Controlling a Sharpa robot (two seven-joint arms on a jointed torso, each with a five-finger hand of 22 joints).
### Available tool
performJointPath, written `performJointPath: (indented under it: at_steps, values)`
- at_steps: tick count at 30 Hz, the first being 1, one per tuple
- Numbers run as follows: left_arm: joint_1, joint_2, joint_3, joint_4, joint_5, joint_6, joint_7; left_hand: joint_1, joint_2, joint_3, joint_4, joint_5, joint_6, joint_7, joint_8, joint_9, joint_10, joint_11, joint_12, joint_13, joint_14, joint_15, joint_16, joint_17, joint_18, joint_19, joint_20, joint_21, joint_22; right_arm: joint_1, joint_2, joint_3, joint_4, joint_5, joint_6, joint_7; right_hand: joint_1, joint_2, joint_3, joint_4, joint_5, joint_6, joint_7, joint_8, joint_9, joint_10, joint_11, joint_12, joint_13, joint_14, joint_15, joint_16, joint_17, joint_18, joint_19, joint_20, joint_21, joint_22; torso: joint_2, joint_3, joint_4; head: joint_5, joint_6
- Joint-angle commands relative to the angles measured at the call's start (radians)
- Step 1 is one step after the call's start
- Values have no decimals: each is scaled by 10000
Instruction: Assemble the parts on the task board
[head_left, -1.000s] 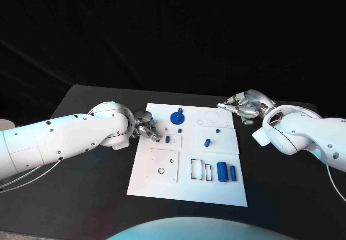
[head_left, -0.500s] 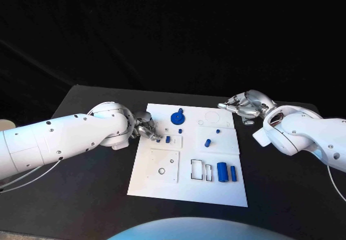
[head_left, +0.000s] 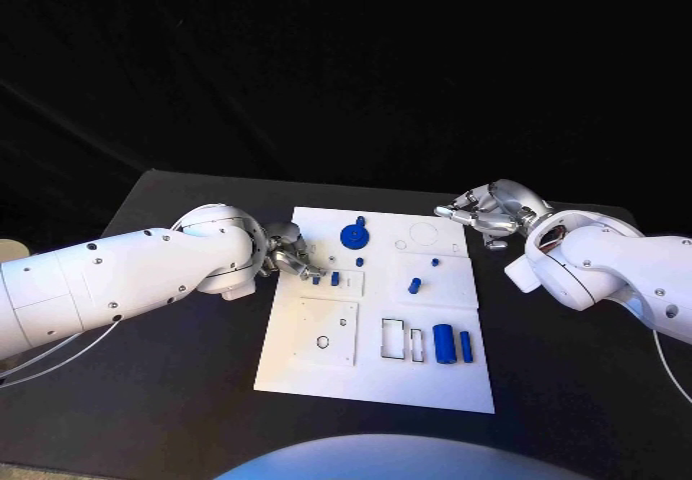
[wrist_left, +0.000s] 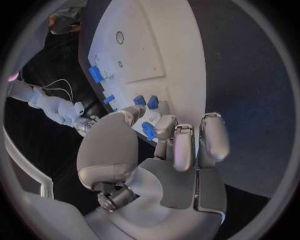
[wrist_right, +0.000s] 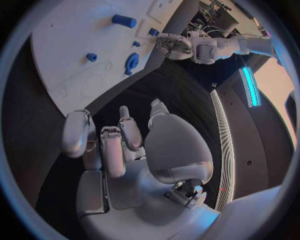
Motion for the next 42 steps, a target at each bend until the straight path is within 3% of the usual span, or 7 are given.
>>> performJointPath:
  at_steps: [1,13,17,20,22,29,42]
  values:
    - [-2,-48,23,74,234,-500,238,-130,19,-79,8,-60,49,4,-35,6,-23,63,-53,7,861,-6,27,1935,-201,29,11,-55,-4,-6,-3,1,8,-38,67,38,-2,77,-59,3,63,-48,-33,58,-12,-54,-19,-4,-13,664,19,-36,1016,167,-83,-16,-39,-12,1,0,7,-5,-14]
    - [34,-351,343,340,1557,-1953,1575,243,88,-384,-24,82,-866,375,-483,-55,-1261,386,-1371,-1642,667,248,-265,1453,105,-960,200,-981,-1636,-9,5,1,-11,-35,46,51,-2,77,-59,3,63,-48,-33,58,-12,-54,-19,-4,-13,664,19,-36,1016,167,-83,-16,-39,-12,-22,15,-1,1,20]
    - [55,-326,389,367,1858,-2363,2778,2118,-42,-232,-248,105,-2310,1103,-903,-391,-3647,1055,-2788,-3455,-897,852,-2001,-1141,803,-3540,692,-3672,-5518,-12,8,1,-18,-32,22,63,-2,77,-59,3,63,-48,-33,58,-12,-54,-19,-4,-13,664,19,-36,1016,167,-83,-16,-39,-12,-22,17,-2,13,62]
    - [59,-217,378,352,1486,-2455,3496,3262,-210,222,-419,80,-2841,1473,-1176,-871,-4964,1456,-3646,-4170,-3860,1244,-4970,-4701,795,-4324,1062,-4943,-6252,-13,6,1,-23,-29,3,71,-19,103,-97,0,64,-60,-31,62,-17,-53,-17,-3,-14,662,20,-43,1004,167,-80,-16,-46,-10,-7,11,-1,-16,70]
    - [57,-86,315,323,899,-2525,3999,3627,-283,392,-470,62,-2991,1563,-1270,-1143,-5394,1622,-4300,-4789,-4530,1389,-5639,-5198,804,-4614,1228,-5630,-6659,-13,9,1,-34,-26,-6,81,-17,105,-98,-1,64,-60,-31,62,-17,-63,-17,-13,-26,659,20,-47,994,170,-86,-16,-57,-18,-3,4,4,-49,82]
    - [4,504,55,-6,-1201,-2712,5068,4512,-463,400,-1061,-36,-3009,1500,-1687,-2419,-5546,1653,-5987,-6730,-4717,1415,-5902,-6006,812,-4478,1260,-6041,-6919,-29,20,0,-58,-27,-36,149,23,111,-103,-16,69,-61,-32,67,-19,-144,-18,-100,-127,642,20,-77,925,190,-135,-16,-147,-82,-1,-3,-7,-105,176]
    - [-19,1325,-78,-632,-3928,-1830,4880,4462,-482,-405,-1024,-250,-2828,1089,-2131,-3511,-5781,1633,-6425,-7709,-4411,1406,-4553,-6028,822,-4054,1255,-5343,-6461,-56,47,0,-69,-113,-38,189,102,137,-107,-22,73,-68,-31,72,-23,-170,-17,-127,-154,628,20,-102,878,197,-152,-16,-184,-101,6,8,-5,-152,162]
